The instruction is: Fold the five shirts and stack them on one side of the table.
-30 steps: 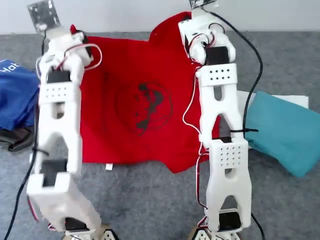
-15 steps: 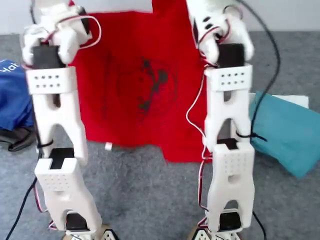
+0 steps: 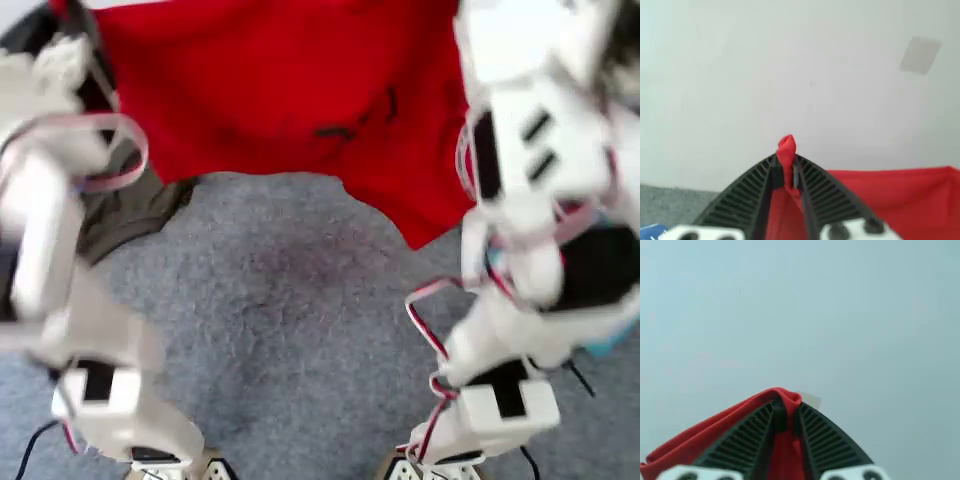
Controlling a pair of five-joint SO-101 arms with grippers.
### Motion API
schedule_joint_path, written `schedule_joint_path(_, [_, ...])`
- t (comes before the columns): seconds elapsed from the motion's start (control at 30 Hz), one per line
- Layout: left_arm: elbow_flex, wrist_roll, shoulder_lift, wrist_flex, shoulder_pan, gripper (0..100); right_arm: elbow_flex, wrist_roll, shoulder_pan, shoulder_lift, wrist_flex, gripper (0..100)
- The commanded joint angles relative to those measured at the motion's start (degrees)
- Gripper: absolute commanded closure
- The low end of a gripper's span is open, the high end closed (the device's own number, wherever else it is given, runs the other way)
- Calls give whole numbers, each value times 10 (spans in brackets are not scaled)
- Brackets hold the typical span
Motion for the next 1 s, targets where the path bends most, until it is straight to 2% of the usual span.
schedule_joint_path(0.0, [41,-5,-120,12,2,987,-14,-7,-6,-73,17,991])
schedule_joint_path(0.2, [262,-5,-351,11,2,987,-2,-7,-2,-175,38,991])
schedule_joint_path(0.33, [441,-6,-493,4,-2,987,111,-6,-1,-240,16,991])
schedule_joint_path(0.43, [583,-4,-554,-53,3,987,229,-6,-3,-255,-28,991])
schedule_joint_path(0.57, [766,-3,-584,-189,4,987,364,-6,-6,-213,-103,991])
schedule_joint_path(0.73, [1026,-4,-556,-427,4,987,397,-4,-14,-73,-131,991])
schedule_joint_path(0.87, [1193,-5,-479,-650,4,987,396,-4,-15,64,-149,991])
schedule_joint_path(0.97, [1244,-4,-367,-796,2,987,396,-4,-11,165,-180,991])
